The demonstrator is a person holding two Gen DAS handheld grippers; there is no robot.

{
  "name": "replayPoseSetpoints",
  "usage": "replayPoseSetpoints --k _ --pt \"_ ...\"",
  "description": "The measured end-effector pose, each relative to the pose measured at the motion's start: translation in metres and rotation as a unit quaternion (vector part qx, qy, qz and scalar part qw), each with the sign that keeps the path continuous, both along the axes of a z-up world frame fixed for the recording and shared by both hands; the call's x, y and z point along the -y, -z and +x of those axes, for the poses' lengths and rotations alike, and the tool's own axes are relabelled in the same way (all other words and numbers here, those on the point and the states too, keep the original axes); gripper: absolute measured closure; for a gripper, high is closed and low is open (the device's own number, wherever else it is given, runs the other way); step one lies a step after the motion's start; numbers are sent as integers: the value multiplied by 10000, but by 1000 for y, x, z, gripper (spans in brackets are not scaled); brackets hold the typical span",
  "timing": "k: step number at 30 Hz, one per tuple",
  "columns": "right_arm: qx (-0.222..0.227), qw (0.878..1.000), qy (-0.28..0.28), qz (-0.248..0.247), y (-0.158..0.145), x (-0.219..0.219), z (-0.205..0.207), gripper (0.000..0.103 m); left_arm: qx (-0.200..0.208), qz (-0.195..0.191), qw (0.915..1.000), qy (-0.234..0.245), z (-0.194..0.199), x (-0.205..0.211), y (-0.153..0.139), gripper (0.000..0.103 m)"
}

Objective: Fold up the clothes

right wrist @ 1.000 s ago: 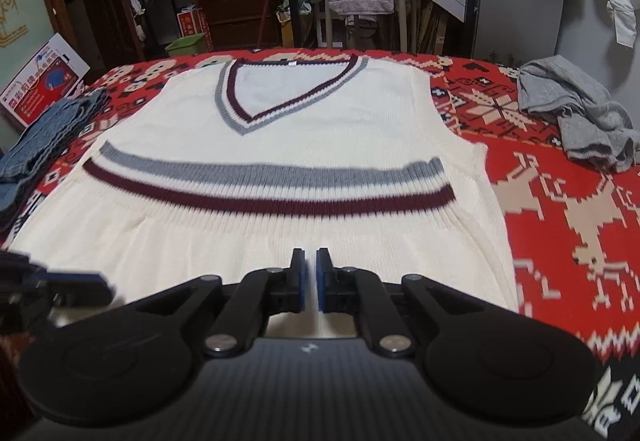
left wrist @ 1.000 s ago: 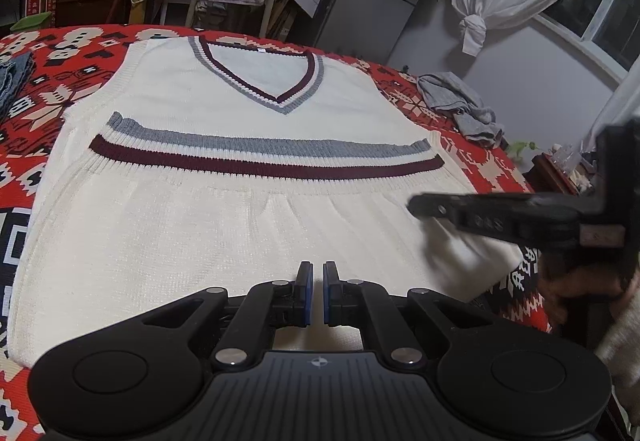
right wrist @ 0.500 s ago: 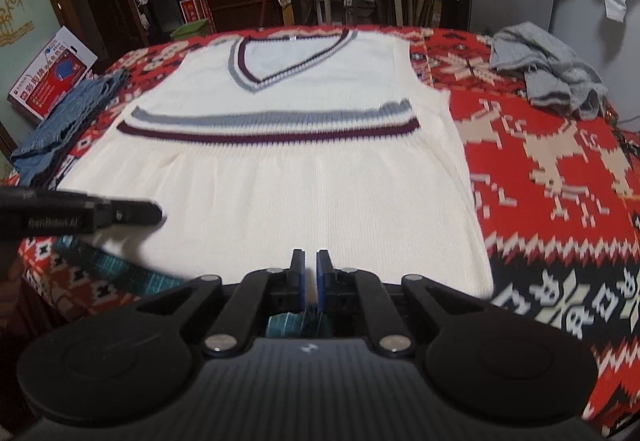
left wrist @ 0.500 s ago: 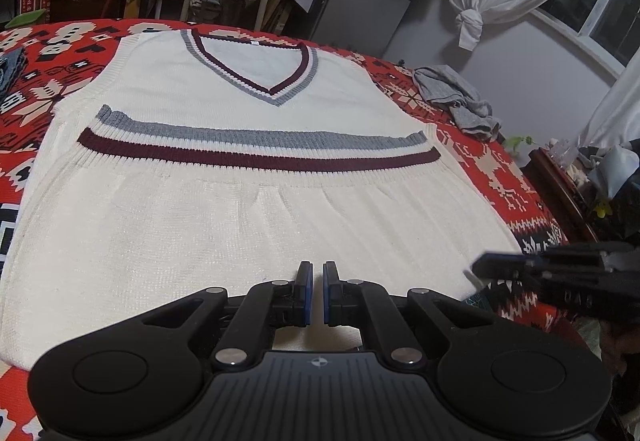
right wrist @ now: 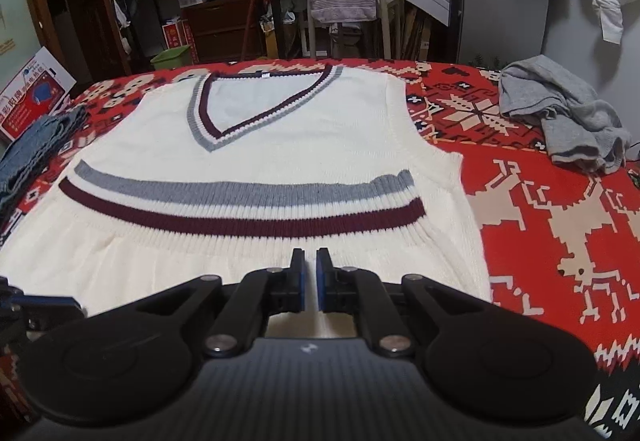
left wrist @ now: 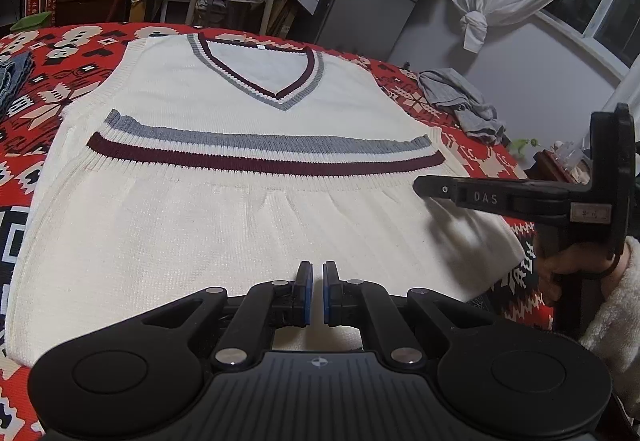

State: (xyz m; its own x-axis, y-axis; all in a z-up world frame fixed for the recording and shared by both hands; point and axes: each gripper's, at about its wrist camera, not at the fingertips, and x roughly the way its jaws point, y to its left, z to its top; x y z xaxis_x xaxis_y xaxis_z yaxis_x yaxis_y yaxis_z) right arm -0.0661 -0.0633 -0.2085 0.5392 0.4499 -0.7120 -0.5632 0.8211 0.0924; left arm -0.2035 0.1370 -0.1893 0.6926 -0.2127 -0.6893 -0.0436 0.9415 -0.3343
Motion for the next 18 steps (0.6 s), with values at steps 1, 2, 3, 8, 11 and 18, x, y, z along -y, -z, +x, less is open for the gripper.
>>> replayPoseSetpoints --k 1,2,3,8,11,18 --pt "-51 10000 8 7 -1 5 -4 97 -3 0 10000 -2 0 0 0 98" --pt "-102 9999 16 14 -2 9 -9 97 -10 -3 10000 -9 0 -1 0 98" --pt "-159 9999 19 17 -2 15 -15 97 -19 -10 10000 -16 1 -1 1 98" --pt "-397 9992 -2 -51 -6 39 -43 96 -38 -53 10000 -25 6 -4 3 98" --pt "-538 9985 -15 -94 -9 53 -60 96 -35 -51 10000 -12 8 -4 4 99" --pt "-186 9996 172 151 -22 48 -28 96 -35 -29 10000 -21 7 -3 3 99"
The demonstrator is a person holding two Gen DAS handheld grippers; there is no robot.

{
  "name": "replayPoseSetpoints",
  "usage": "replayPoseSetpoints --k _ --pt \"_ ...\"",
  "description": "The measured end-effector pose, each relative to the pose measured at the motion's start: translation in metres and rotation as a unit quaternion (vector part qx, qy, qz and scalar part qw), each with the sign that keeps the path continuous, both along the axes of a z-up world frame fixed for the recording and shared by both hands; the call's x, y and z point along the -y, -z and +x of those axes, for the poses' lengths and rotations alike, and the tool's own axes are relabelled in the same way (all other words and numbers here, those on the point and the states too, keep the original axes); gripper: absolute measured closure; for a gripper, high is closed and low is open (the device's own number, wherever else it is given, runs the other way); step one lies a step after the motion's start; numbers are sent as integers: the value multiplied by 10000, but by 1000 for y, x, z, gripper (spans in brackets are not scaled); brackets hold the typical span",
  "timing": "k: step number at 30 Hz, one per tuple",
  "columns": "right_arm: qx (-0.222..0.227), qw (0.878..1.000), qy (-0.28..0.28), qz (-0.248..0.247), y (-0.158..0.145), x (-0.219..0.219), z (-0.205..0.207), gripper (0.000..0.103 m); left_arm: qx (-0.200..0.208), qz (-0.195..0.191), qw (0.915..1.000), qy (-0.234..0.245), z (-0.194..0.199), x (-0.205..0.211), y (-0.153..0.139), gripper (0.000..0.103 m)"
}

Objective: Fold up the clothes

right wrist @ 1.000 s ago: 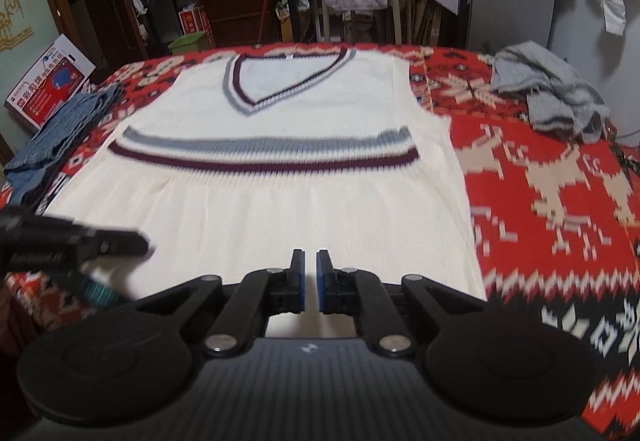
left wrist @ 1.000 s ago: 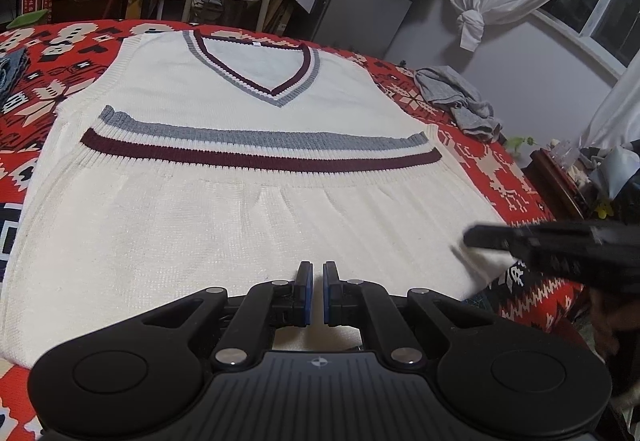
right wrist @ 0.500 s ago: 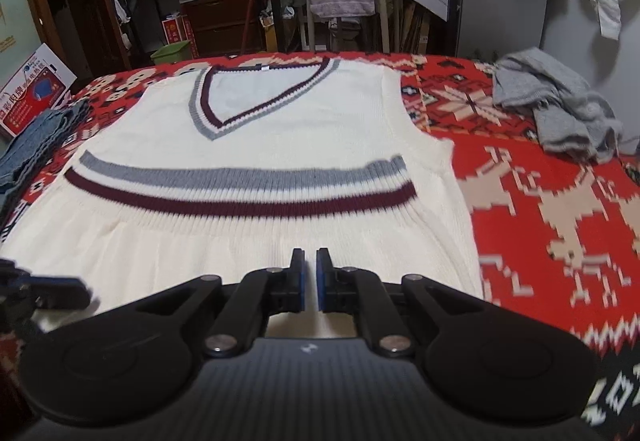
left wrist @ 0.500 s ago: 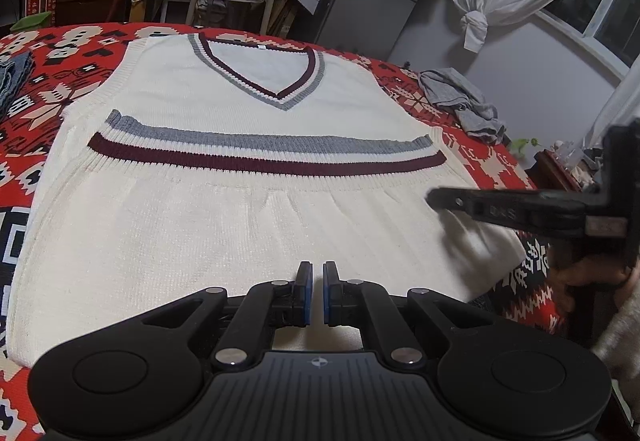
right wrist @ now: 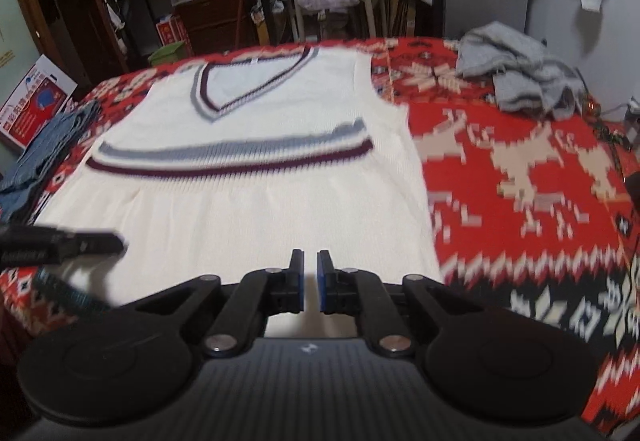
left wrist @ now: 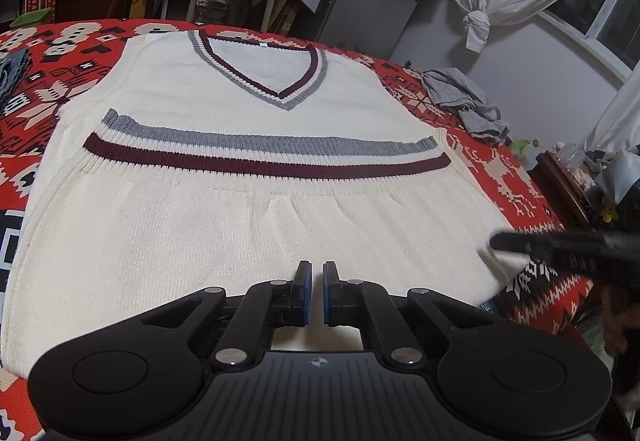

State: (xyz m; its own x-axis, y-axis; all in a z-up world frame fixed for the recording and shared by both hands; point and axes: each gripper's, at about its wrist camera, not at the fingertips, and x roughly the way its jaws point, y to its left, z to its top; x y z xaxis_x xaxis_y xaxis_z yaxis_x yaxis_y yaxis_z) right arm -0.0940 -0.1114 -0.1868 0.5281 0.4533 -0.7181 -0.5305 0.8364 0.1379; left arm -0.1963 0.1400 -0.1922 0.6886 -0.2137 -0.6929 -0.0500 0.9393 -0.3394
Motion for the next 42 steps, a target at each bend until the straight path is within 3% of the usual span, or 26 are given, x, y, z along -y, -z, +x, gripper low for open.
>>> replayPoseSetpoints --k 5,23,29,36,42 --pt "190 9997 -61 -104 10 -31 43 96 13 25 10000 -47 -3 -1 -2 98" --pt "-458 9983 -91 -344 9 21 -22 96 5 -77 9999 -84 0 -6 1 98" --pt "-31 9999 23 -148 0 10 15 96 6 -62 9999 -105 -2 -6 1 98" --pt "172 9993 93 -315 21 -22 68 96 32 -2 9999 -146 -5 -6 -3 98" --pt "44 9992 20 -385 23 -3 49 96 11 -27 9999 -163 -3 -9 -2 99"
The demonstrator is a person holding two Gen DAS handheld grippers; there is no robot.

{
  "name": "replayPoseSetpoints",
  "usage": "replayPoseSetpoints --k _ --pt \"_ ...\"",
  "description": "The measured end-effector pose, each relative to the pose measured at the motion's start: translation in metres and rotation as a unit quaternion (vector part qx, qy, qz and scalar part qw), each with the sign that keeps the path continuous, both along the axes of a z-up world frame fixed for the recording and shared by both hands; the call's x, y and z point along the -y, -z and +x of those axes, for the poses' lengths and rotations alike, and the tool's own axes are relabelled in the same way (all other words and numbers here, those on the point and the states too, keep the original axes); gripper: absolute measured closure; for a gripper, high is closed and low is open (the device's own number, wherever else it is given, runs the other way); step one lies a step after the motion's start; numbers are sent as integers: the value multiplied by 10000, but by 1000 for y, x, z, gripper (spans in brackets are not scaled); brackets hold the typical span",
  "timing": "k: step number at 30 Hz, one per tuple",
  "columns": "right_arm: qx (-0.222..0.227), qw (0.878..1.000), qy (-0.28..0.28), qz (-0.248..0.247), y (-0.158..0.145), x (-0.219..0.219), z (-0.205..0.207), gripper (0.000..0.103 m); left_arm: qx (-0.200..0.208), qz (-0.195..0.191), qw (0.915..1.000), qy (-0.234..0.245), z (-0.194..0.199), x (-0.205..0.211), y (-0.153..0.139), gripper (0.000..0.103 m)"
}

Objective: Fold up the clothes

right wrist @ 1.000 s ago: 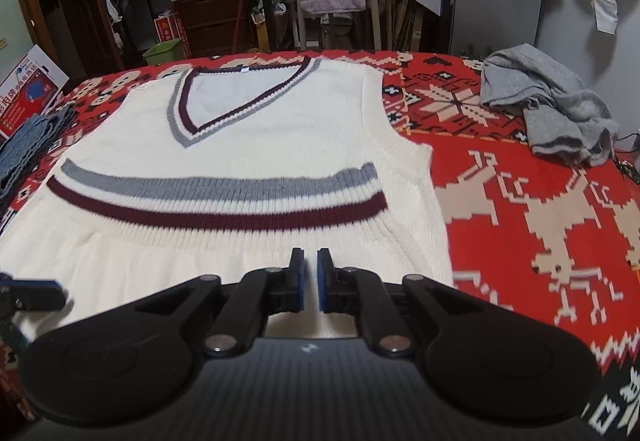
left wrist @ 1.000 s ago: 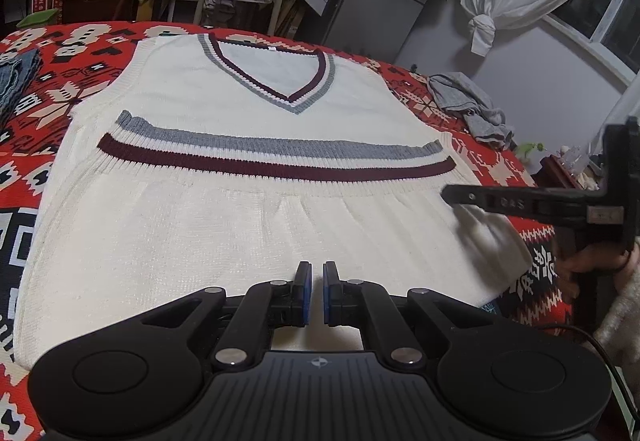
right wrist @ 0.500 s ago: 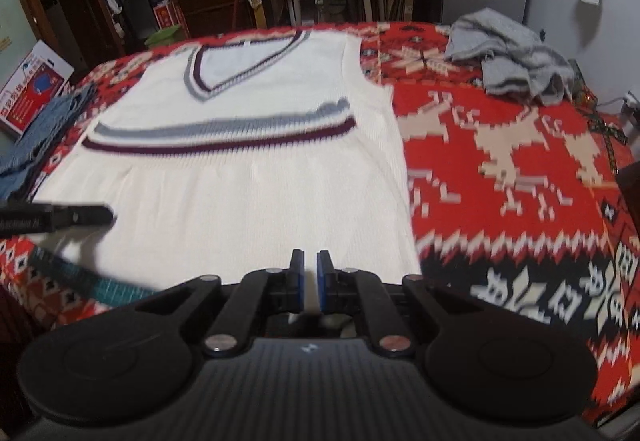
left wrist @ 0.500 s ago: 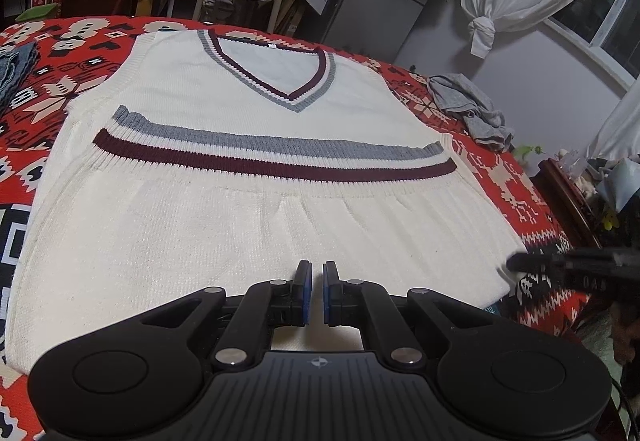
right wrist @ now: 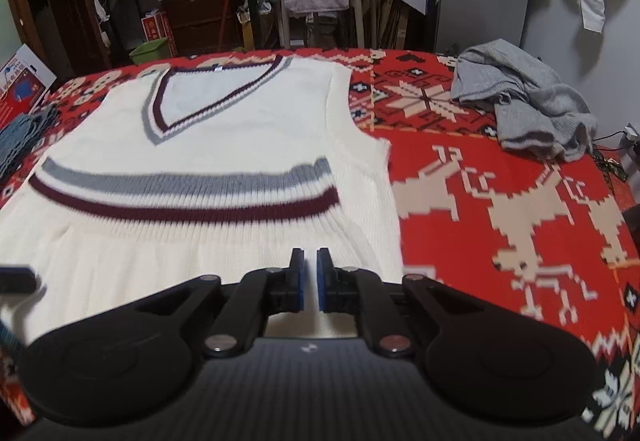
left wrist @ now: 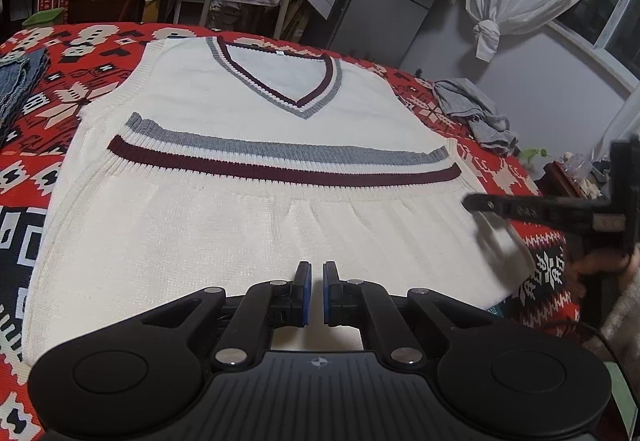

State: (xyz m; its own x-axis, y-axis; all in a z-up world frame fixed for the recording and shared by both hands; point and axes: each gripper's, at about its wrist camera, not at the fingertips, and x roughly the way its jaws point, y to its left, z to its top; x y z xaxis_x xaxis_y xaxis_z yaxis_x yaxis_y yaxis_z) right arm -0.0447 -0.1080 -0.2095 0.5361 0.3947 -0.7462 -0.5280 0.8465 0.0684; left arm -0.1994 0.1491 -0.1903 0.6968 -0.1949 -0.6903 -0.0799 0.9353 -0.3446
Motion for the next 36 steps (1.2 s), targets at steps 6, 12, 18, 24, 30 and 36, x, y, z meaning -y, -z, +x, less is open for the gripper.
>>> replayPoseSetpoints --k 6,12,18,24,30,36 --pt "-280 9995 16 -117 -7 37 -47 96 -21 -20 10000 45 3 1 3 98" --pt "-289 9994 169 52 -19 52 -58 96 -15 -18 10000 51 2 2 2 98" --pt "111 9998 119 145 -21 22 -15 96 6 8 10000 12 -1 1 0 99" --pt "82 9996 206 154 -2 -3 27 96 56 56 9999 -64 -5 -3 -5 98" --pt "11 9998 191 -13 -1 19 2 97 47 65 9999 -121 -6 -8 -5 99" --pt "-250 9993 245 -101 -5 53 -39 98 22 51 9999 -141 -6 -12 -2 98"
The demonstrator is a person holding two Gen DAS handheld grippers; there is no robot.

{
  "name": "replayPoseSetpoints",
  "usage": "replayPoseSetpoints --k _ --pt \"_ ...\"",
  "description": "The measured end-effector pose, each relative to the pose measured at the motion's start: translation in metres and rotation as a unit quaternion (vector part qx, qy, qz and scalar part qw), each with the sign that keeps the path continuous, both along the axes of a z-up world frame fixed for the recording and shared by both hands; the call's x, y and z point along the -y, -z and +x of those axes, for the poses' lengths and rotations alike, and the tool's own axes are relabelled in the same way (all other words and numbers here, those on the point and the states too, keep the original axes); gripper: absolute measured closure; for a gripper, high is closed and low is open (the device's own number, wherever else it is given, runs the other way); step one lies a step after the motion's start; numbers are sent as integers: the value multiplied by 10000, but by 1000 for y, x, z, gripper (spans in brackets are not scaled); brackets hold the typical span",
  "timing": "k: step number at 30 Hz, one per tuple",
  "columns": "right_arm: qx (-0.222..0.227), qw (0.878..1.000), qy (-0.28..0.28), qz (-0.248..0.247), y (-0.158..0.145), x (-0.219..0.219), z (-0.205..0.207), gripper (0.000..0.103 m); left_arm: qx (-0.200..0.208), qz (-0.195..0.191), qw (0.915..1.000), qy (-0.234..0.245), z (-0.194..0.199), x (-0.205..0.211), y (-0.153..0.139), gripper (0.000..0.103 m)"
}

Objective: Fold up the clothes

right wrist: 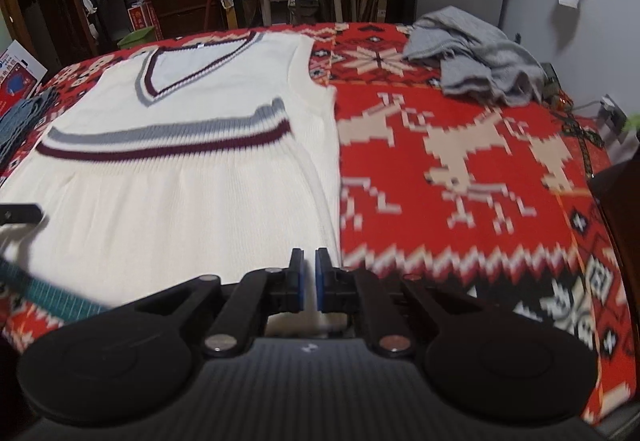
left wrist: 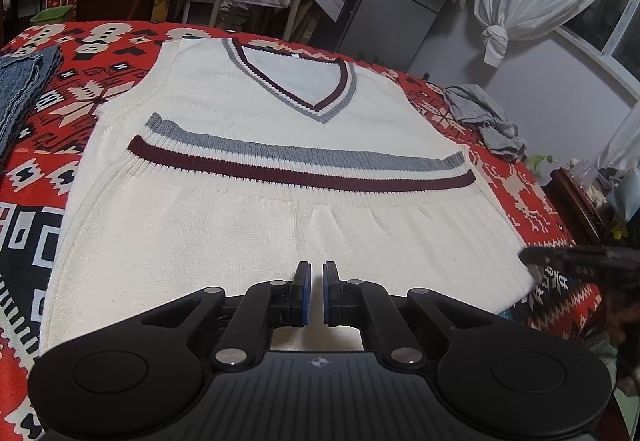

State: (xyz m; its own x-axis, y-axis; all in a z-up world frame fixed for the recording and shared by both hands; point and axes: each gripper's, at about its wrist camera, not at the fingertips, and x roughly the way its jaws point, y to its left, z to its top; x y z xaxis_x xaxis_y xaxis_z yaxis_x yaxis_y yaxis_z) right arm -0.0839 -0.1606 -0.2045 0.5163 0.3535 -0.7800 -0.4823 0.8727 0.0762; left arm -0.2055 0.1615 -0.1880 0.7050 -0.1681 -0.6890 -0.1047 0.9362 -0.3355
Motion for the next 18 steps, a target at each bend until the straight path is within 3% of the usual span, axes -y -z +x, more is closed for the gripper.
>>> replayPoseSetpoints --k 4,11,18 --pt "-121 9999 88 11 -5 8 -12 98 -8 24 10000 -27 0 -4 1 98" --pt "39 9996 101 254 -22 2 -15 96 104 547 9981 -277 3 -23 -5 98" --pt "-1 9983 -142 569 -22 -32 -20 96 215 1069 9926 -526 6 -43 -11 98"
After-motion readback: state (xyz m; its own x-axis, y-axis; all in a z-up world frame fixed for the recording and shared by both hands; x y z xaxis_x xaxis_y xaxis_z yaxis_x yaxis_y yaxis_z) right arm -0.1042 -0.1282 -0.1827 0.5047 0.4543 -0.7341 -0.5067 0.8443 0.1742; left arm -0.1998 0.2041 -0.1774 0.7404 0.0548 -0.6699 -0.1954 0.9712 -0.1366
